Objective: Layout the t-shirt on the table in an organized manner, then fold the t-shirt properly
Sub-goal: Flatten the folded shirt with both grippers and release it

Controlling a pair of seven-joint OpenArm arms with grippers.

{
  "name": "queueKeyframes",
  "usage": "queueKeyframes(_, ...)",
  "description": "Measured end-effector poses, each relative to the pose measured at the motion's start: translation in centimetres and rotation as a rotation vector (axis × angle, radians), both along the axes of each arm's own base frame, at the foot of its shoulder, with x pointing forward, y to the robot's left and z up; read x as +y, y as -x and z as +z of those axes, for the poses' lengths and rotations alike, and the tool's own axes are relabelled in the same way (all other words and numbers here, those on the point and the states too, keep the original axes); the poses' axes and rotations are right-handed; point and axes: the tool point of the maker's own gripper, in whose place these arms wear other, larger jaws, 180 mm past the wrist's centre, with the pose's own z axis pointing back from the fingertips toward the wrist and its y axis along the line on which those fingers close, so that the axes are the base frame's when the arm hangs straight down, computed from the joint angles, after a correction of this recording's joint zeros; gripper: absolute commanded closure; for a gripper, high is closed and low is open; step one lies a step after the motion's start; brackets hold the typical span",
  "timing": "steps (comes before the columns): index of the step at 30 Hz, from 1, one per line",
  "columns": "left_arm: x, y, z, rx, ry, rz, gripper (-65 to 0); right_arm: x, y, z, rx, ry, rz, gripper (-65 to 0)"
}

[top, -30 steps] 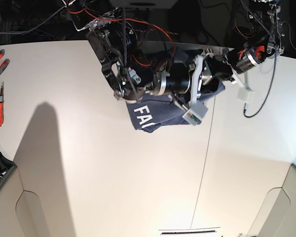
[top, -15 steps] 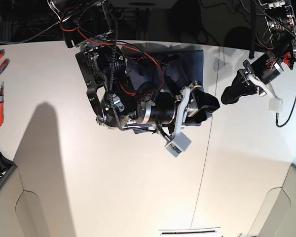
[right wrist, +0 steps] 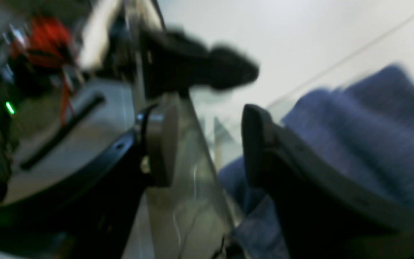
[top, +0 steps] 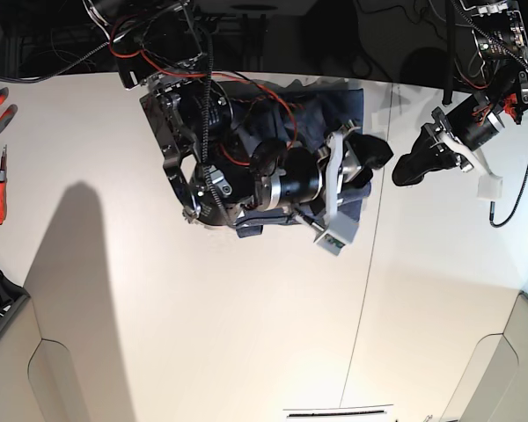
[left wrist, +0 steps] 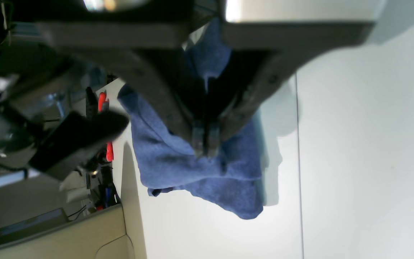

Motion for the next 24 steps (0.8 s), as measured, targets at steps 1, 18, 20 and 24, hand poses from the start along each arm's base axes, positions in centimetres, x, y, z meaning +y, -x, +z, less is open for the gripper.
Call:
queueKeyframes(1, 0.0, 0.0, 0.0, 0.000, 0.000, 0.000, -0.3, 0.2, 0.2, 0.2, 0.006, -0.014, 0.006, -28.4)
queueKeyframes(18, -5.8, 2.9, 3.4, -0.018, 0.103, -0.295, 0.0, -11.8, -13.5, 1.4, -0.287, 0.138, -0.589, 0.0)
queueKeyframes(20, -7.5, 4.1, 2.6, 0.020, 0.117, -0.357, 0.0, -12.0, -14.2, -0.2, -0.245, 0.168, -0.571, 0.0)
queueKeyframes(24, -11.9, 6.1, 1.6, 0.071, 0.138, -0.509, 0.0, -11.3, -15.7, -2.9, -0.160, 0.206, -0.532, 0.0)
